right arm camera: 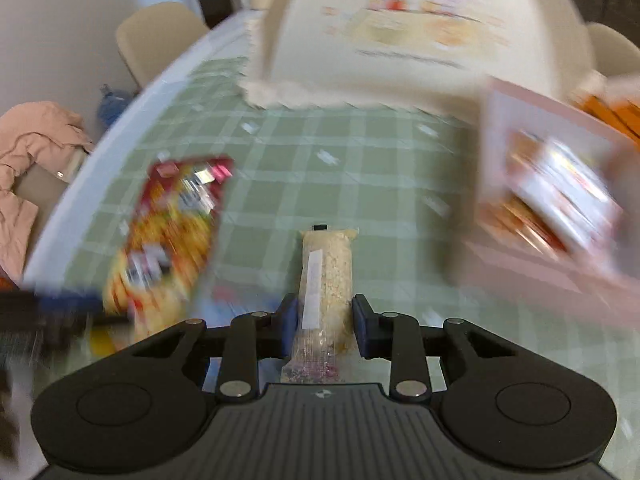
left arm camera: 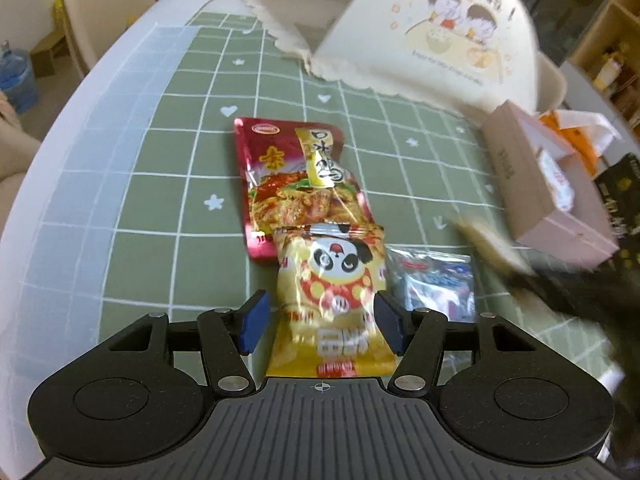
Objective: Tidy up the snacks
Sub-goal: 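Grasp the yellow panda bag with the left gripper while the right grasps the clear rice bar, then lift the panda bag and rice bar off the table with both grippers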
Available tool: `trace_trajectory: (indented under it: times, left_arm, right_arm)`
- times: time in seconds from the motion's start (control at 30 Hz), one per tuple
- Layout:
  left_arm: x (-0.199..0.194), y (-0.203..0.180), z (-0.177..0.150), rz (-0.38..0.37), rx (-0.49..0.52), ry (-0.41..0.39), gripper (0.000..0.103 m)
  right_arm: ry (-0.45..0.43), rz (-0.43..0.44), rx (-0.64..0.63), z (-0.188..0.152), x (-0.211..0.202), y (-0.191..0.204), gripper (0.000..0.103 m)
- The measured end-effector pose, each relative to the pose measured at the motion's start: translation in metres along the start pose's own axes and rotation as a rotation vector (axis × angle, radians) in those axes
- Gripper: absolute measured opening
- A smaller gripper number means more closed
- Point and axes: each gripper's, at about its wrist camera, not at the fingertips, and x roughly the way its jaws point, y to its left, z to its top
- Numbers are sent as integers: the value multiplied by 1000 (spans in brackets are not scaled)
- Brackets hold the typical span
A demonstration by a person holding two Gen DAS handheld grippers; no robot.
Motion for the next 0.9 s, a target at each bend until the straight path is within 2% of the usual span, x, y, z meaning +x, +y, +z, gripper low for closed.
trace_trajectory:
  times: [0.17, 0.3, 0.4, 0.43, 0.47, 0.53, 0.63, 0.77, 0.9]
  left_arm:
    - [16, -15, 9, 18, 54, 37, 65]
    - [23, -26, 14, 22, 93, 27, 63]
    - [19, -29, 15, 2, 98, 5, 45]
    - [15, -29, 15, -17, 98, -3, 34]
    - [10, -28, 14, -44, 92, -14, 28]
    - [-3, -27, 13, -87, 88, -41, 22]
    - [-20, -25, 12, -126, 93, -73, 20]
    - [-25, -22, 9, -148, 91, -58, 20]
    - [-21, -26, 11, -29, 98, -76, 21]
  right_arm:
    - [43, -136, 63, -53, -28, -33, 29]
    - [51, -166, 109, -76, -36, -47, 31]
    - [49, -163, 121, -82, -38, -48, 52]
    - [46, -165, 122, -84, -38, -50, 60]
    - [48, -167, 121, -83, -35, -48, 63]
    - [69, -158, 121, -83, -29, -47, 63]
    - [65, -152, 136, -83, -26, -49, 76]
    - [51, -154, 147, -83, -21, -52, 87]
    - [23, -159, 148, -88, -20, -49, 90]
